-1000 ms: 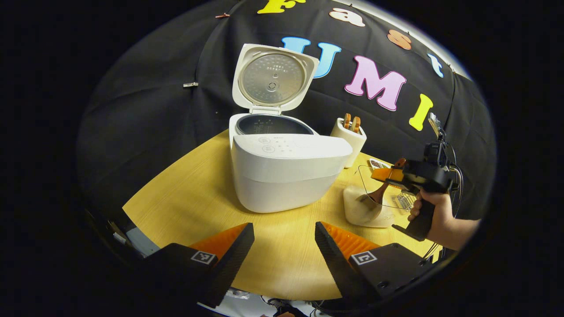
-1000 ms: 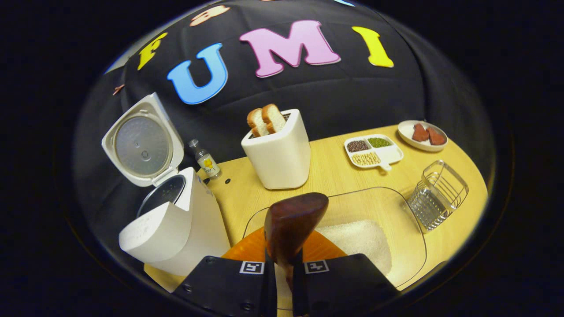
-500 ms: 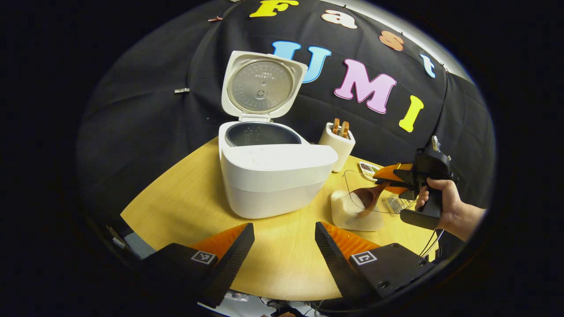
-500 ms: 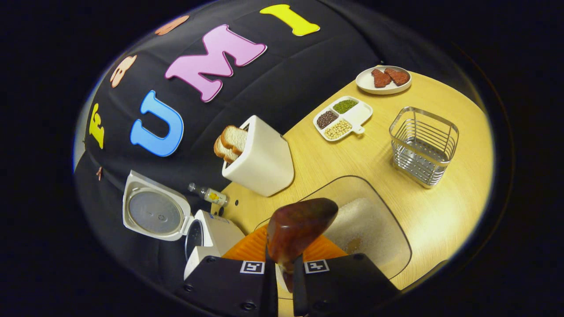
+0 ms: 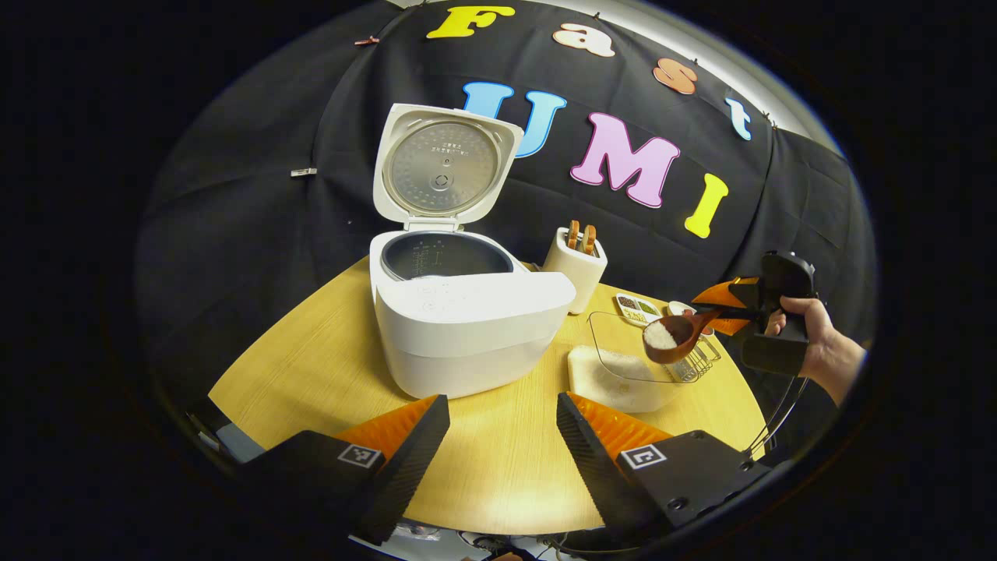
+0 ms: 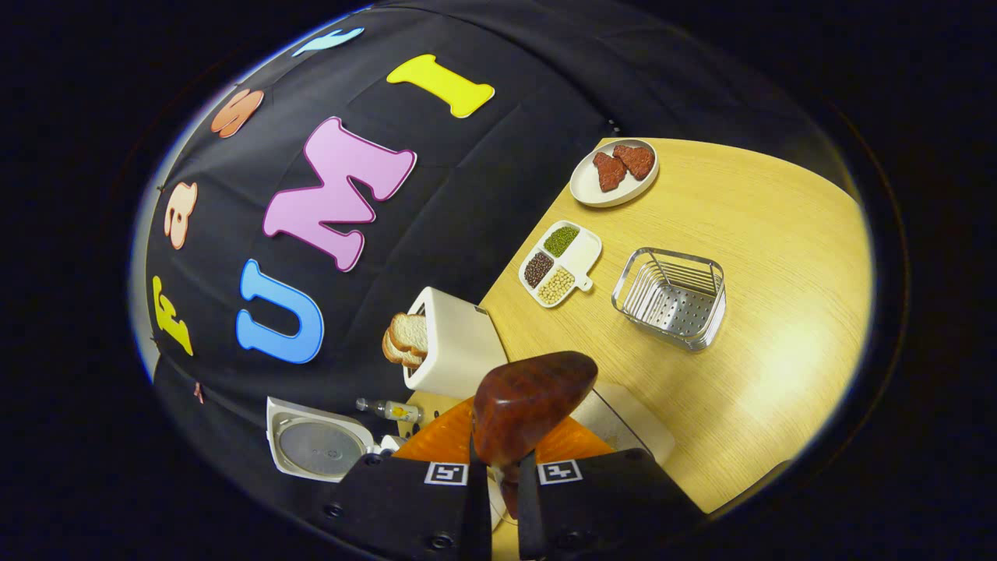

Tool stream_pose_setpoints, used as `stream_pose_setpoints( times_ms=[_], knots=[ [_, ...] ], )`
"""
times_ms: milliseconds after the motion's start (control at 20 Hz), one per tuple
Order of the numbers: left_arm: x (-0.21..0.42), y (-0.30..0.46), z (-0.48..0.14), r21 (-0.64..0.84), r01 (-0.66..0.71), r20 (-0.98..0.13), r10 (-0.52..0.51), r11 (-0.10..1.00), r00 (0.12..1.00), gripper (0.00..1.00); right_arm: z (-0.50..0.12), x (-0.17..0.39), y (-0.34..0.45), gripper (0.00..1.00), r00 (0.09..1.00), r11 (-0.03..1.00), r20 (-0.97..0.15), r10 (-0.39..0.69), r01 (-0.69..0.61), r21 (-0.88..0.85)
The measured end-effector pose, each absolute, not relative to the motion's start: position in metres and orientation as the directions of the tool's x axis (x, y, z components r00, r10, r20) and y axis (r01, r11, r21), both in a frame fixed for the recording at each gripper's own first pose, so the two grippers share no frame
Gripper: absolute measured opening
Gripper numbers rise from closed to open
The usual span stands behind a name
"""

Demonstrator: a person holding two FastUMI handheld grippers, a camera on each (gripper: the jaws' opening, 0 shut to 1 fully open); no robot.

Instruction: Close the left gripper, press the button to open the rice cooker; take a wooden spoon from the chopstick holder with the right hand, scoop a spoonful of rice and pour it into the rice cooker, then put the wooden spoon back into the chopstick holder.

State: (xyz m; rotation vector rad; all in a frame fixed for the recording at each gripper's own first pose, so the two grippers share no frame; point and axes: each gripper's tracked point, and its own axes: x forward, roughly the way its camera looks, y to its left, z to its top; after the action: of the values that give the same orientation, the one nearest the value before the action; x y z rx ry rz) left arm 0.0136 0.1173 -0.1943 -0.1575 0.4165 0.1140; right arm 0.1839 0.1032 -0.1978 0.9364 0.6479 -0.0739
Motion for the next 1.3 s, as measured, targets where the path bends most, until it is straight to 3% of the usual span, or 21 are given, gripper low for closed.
stream_pose_setpoints(
  times_ms=[500, 1000, 1300],
  knots=[
    [-0.008, 0.131, -0.186, -0.099, -0.183, -0.394, 0.131, 0.978, 0.910, 0.95, -0.122, 0.201, 0.142, 0.18, 0.844, 0.507, -0.436, 0.312, 0.240, 0.828],
    [-0.026, 0.152, -0.192, -0.141, -0.236, -0.408, 0.161, 0.962, 0.899, 0.96, -0.098, 0.223, 0.254, 0.18, 0.818, 0.389, -0.384, 0.430, 0.216, 0.895],
    [-0.039, 0.183, -0.193, -0.164, -0.309, -0.418, 0.217, 0.937, 0.882, 0.96, -0.096, 0.236, 0.328, 0.18, 0.794, 0.448, -0.368, 0.484, 0.137, 0.884]
  ],
)
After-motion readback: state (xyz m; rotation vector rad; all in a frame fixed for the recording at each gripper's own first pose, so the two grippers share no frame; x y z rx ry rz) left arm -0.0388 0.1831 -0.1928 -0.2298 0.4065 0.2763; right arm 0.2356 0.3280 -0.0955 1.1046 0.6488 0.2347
